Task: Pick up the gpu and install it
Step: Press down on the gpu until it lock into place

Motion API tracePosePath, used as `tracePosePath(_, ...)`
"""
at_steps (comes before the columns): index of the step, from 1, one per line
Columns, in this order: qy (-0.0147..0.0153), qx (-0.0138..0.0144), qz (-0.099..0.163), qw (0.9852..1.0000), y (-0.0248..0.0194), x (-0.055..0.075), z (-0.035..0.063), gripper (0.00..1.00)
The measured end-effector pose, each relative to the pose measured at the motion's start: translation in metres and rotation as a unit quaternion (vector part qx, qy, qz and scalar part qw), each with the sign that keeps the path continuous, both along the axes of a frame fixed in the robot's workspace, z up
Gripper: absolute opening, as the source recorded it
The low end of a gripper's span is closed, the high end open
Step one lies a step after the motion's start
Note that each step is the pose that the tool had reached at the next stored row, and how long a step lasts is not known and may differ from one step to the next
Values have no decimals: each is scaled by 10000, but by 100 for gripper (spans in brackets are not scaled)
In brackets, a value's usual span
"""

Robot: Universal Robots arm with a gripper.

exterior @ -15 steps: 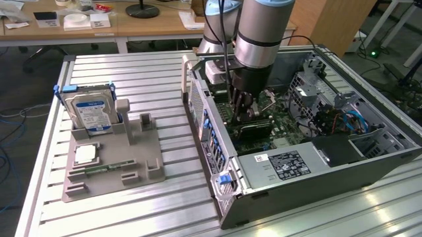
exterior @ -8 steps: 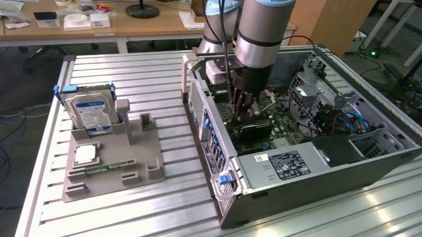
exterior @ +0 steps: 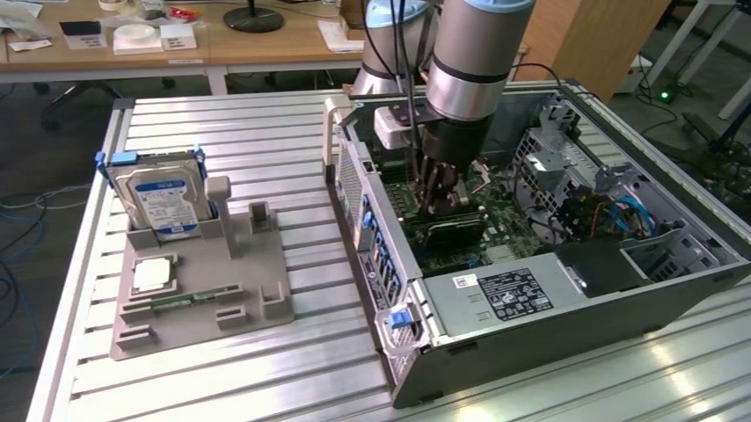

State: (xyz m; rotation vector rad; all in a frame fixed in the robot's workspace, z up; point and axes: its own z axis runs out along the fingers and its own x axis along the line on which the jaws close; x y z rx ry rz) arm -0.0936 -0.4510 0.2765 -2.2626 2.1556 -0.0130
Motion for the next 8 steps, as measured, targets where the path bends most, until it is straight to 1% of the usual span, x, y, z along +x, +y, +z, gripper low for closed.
tracePosePath(8, 0, 0, 0, 10000, 0, 0, 0, 11)
